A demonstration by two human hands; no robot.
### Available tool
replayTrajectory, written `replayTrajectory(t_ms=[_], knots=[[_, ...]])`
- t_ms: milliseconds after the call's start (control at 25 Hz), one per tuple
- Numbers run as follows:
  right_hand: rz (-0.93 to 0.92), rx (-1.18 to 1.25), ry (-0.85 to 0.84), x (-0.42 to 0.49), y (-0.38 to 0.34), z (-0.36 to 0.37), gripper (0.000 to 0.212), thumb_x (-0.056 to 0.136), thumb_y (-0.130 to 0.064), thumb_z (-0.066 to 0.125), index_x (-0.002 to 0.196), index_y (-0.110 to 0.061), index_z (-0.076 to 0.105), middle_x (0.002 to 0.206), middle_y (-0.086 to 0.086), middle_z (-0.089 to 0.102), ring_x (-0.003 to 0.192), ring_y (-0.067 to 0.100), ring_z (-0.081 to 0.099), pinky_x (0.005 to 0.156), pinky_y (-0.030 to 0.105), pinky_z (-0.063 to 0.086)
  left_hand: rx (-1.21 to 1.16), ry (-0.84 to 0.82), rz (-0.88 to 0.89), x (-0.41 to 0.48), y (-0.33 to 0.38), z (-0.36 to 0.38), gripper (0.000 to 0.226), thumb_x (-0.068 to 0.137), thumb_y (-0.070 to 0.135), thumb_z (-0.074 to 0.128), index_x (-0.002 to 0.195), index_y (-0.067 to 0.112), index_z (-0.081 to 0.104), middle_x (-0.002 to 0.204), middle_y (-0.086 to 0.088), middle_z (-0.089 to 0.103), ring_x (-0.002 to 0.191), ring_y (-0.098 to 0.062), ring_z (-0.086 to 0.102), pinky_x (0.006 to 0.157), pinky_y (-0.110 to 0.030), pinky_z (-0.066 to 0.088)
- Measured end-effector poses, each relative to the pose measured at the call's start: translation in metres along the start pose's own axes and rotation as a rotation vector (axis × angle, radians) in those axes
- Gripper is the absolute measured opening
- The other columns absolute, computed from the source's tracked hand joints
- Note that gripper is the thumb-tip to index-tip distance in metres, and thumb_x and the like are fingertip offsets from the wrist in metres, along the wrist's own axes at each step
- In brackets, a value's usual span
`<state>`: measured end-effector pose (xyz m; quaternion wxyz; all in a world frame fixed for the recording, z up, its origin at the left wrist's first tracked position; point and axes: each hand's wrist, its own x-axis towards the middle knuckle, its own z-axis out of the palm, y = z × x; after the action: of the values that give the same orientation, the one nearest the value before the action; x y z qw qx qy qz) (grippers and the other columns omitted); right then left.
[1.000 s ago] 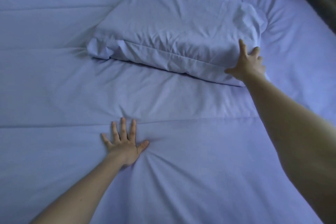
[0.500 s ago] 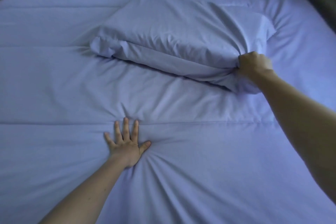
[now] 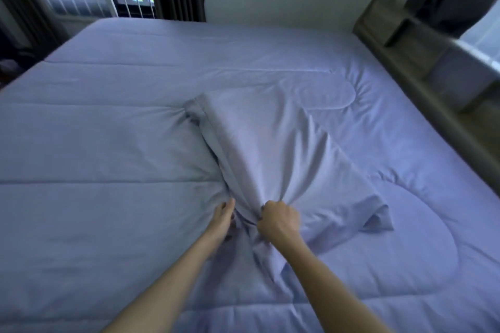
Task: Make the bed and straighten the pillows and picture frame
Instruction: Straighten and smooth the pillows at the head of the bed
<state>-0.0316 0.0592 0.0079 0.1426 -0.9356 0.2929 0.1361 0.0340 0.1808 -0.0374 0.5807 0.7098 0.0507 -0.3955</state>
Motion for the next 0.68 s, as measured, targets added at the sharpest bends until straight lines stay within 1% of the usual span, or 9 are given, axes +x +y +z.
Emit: replayTrajectory(t_ms=[120,240,360,440,480,520,560,600,680], knots=[[0.067,0.033,-0.005,-0.066,-0.018,0.031,0.028,0.083,-0.016,0.051,0.109,-0.015,0.063,0.117,0.011,0.064,0.109,0.031,0.062,0.082,0.032,0.048,0.048,-0.093,-0.067,-0.037,-0.020,-0.009,0.049,0.095,0.056,0.032,0.135,0.027,0.036,0.128,-0.005,0.057,0.108,-0.024,0.059,0.084,-0.035,0.046],[0.104,0.025,-0.023,-0.108,-0.021,0.052,0.026,0.085,-0.018,0.051,0.108,-0.019,0.064,0.116,0.008,0.065,0.108,0.030,0.062,0.075,0.031,0.045,0.037,-0.096,-0.049,-0.056,-0.043,-0.015,0.053,0.097,0.050,0.034,0.137,0.016,0.036,0.130,-0.014,0.058,0.113,-0.029,0.059,0.087,-0.036,0.047],[0.099,0.042,-0.054,-0.121,-0.012,0.048,0.041,0.081,-0.047,0.053,0.108,-0.019,0.066,0.114,0.009,0.066,0.107,0.031,0.062,0.080,0.034,0.048,0.052,-0.120,-0.022,-0.068,-0.057,-0.007,0.055,0.097,0.048,0.033,0.139,0.012,0.039,0.130,-0.019,0.059,0.116,-0.033,0.059,0.087,-0.036,0.048],[0.021,0.143,-0.204,-0.110,0.007,0.036,0.059,0.070,-0.072,0.053,0.083,-0.017,0.070,0.093,0.010,0.070,0.093,0.029,0.066,0.070,0.031,0.047,0.061,-0.081,-0.010,-0.072,-0.057,0.003,0.059,0.096,0.052,0.034,0.139,0.013,0.039,0.112,-0.018,0.067,0.096,-0.031,0.066,0.076,-0.031,0.051],[-0.025,0.233,-0.314,-0.103,0.022,0.026,0.062,0.068,-0.076,0.054,0.069,-0.016,0.068,0.079,0.008,0.071,0.081,0.026,0.068,0.063,0.026,0.046,0.069,-0.048,-0.016,-0.073,-0.056,0.008,0.062,0.094,0.056,0.035,0.139,0.014,0.037,0.100,-0.015,0.068,0.082,-0.027,0.067,0.068,-0.027,0.052],[-0.042,0.321,-0.376,-0.094,0.041,0.018,0.063,0.071,-0.075,0.055,0.064,-0.014,0.067,0.069,0.005,0.070,0.072,0.023,0.070,0.058,0.023,0.047,0.056,-0.020,-0.022,-0.072,-0.054,0.013,0.066,0.091,0.059,0.038,0.141,0.016,0.033,0.103,-0.013,0.067,0.084,-0.024,0.067,0.070,-0.025,0.053],[-0.013,0.359,-0.347,-0.084,0.064,0.011,0.061,0.075,-0.072,0.054,0.064,-0.013,0.067,0.067,0.005,0.071,0.068,0.022,0.070,0.058,0.023,0.049,0.028,0.000,-0.018,-0.069,-0.054,0.016,0.073,0.089,0.061,0.044,0.145,0.017,0.026,0.122,-0.011,0.061,0.102,-0.023,0.064,0.083,-0.027,0.051],[0.024,0.369,-0.234,-0.071,0.090,0.003,0.057,0.080,-0.066,0.053,0.068,-0.012,0.066,0.072,0.007,0.072,0.074,0.024,0.070,0.065,0.027,0.052,0.006,0.018,-0.005,-0.067,-0.054,0.020,0.082,0.086,0.060,0.050,0.148,0.017,0.019,0.140,-0.008,0.048,0.122,-0.023,0.053,0.099,-0.030,0.044],[0.145,0.237,0.117,-0.041,0.150,-0.007,0.040,0.085,-0.055,0.054,0.086,-0.016,0.060,0.099,0.013,0.069,0.100,0.032,0.062,0.084,0.038,0.049,0.004,0.091,0.002,-0.063,-0.054,0.030,0.094,0.081,0.057,0.061,0.150,0.014,0.013,0.152,-0.007,0.034,0.136,-0.024,0.039,0.114,-0.038,0.032]])
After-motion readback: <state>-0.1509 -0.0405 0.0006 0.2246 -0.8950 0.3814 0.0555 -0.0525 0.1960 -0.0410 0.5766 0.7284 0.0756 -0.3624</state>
